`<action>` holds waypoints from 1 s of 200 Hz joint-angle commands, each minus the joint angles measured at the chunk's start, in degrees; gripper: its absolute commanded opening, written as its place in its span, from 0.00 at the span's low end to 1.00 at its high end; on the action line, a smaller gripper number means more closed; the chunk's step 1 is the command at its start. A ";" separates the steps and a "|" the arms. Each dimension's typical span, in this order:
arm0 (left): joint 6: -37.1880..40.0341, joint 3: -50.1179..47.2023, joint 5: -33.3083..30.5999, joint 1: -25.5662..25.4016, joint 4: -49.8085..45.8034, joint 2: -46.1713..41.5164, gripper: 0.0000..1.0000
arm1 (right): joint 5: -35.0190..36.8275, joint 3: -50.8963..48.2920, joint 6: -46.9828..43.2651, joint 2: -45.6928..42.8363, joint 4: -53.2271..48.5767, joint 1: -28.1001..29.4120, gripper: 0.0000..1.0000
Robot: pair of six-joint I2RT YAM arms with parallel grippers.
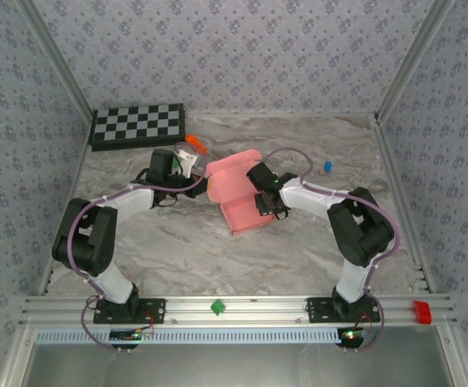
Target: Fold the paper box
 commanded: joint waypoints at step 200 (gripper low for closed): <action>1.37 1.07 2.15 -0.05 -0.11 -0.06 0.00 | -3.15 -1.17 2.68 2.68 5.90 -3.35 0.21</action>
